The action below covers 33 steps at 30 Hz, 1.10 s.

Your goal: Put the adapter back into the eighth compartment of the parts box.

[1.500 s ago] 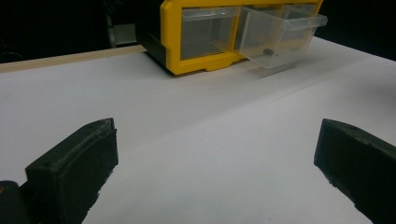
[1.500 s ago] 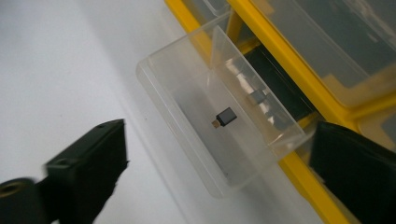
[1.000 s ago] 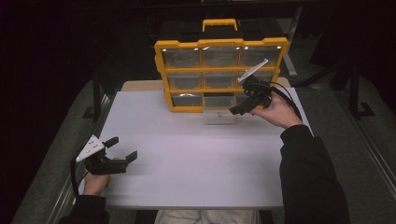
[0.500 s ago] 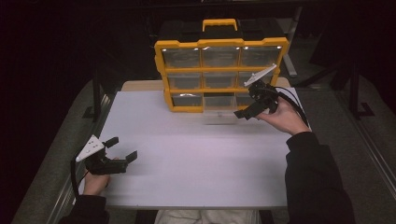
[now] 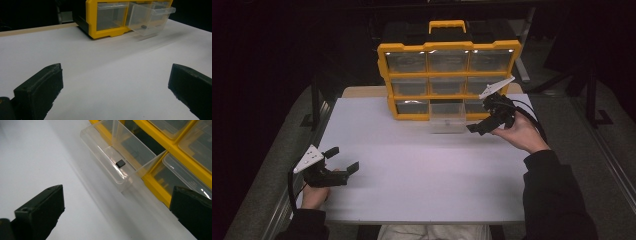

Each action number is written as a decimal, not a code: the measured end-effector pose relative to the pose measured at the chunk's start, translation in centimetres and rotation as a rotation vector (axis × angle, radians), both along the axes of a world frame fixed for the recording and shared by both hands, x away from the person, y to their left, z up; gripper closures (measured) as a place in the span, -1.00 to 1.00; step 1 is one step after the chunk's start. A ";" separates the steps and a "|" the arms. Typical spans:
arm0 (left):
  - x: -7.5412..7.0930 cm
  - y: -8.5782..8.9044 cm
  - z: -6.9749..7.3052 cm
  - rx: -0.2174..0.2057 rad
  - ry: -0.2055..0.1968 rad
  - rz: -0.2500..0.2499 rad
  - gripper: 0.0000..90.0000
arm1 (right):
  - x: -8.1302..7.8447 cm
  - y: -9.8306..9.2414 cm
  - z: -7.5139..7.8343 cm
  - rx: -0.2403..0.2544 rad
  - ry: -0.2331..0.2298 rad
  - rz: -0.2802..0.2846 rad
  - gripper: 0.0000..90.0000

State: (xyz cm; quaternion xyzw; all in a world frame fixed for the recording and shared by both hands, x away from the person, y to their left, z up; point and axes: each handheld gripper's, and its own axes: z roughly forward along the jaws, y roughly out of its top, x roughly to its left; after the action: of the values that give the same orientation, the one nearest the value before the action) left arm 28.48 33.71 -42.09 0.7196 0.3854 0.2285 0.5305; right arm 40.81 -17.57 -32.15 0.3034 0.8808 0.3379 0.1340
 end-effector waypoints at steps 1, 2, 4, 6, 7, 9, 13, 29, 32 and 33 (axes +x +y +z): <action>0.0 0.0 0.0 -0.001 0.000 0.001 -1.00 | -0.1 -0.1 0.0 -0.001 0.001 -0.002 -1.00; 0.0 0.0 0.0 -0.001 0.001 0.001 -1.00 | -0.1 -0.2 -0.1 0.001 -0.002 -0.002 -1.00; 0.0 0.0 0.0 0.000 0.001 0.001 -1.00 | -0.3 -0.5 -0.3 0.009 0.001 -0.005 -1.00; 0.0 0.0 0.0 -0.002 0.000 0.002 -1.00 | -0.4 -0.7 -0.5 0.016 0.002 -0.008 -1.00; 0.0 0.0 0.0 -0.001 0.000 0.002 -1.00 | -0.4 -0.8 -0.6 0.019 0.004 -0.010 -1.00; 0.0 0.0 0.0 -0.002 0.000 0.003 -1.00 | -0.6 -1.1 -0.8 0.021 0.006 -0.015 -1.00; 0.0 0.0 0.0 0.000 0.000 0.002 -1.00 | -1.0 -1.5 -1.3 0.032 0.011 -0.019 -1.00; 0.0 -0.1 0.0 0.006 0.003 0.000 -1.00 | -2.5 -2.5 -3.5 0.060 0.020 -0.021 -1.00; 0.0 -0.1 -0.1 0.009 0.005 0.000 -1.00 | -2.8 -2.8 -3.8 0.068 0.016 -0.020 -1.00; 0.0 -0.1 -0.1 0.010 0.006 0.000 -1.00 | -2.9 -2.9 -3.9 0.072 0.017 -0.021 -1.00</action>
State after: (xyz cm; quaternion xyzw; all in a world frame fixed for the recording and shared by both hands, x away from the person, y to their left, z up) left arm 28.51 33.63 -42.14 0.7230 0.3858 0.2283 0.5257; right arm 37.88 -20.43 -36.05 0.3203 0.8658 0.3655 0.1191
